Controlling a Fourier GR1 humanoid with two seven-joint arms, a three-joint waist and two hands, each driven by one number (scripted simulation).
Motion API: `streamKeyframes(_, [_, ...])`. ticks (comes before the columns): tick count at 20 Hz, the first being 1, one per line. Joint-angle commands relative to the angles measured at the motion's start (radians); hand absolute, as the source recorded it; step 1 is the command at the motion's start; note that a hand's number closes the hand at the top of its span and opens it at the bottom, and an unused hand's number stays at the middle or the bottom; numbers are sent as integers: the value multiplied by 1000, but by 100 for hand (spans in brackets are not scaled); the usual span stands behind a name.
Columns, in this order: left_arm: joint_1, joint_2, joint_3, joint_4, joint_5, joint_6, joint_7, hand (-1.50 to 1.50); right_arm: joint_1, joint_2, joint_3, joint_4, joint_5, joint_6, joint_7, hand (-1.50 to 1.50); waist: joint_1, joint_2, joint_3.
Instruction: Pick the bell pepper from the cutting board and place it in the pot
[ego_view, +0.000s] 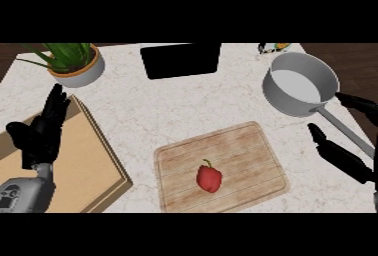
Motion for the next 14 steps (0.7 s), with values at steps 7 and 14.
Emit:
streamKeyframes(7, [100,-118,-29,-80,29,28,-99,0,264,114,116,-238,501,-396,-171,-150,18,25,13])
streamKeyframes(14, [141,-155,-64,-130,22,30,-134,0,578,276,220,-142,815,-448,-74,-150,44,62,7])
